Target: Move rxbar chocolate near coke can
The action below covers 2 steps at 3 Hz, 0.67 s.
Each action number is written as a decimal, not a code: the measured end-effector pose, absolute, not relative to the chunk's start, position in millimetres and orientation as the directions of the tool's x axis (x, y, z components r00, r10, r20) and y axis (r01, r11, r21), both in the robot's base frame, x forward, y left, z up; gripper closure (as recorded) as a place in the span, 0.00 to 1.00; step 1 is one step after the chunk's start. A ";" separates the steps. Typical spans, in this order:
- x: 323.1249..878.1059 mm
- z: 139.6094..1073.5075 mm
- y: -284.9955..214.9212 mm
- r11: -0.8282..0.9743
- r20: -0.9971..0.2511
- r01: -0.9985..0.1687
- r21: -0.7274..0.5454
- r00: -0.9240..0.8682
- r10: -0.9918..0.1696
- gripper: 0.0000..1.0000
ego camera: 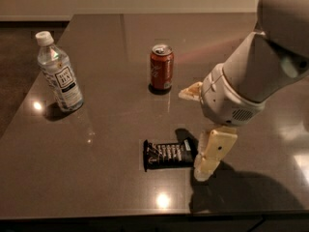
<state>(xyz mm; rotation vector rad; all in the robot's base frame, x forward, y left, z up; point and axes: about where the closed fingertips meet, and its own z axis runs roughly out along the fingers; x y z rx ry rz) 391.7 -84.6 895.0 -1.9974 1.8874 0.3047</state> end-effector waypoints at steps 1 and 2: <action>384.6 872.3 -71.1 -0.070 -0.407 -0.994 -0.086 0.099 -0.908 0.00; 379.7 855.6 -61.0 -0.094 -0.403 -0.993 -0.065 0.112 -0.909 0.00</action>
Offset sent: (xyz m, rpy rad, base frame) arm -0.0168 0.0363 -0.0656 -0.0190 0.0884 0.0890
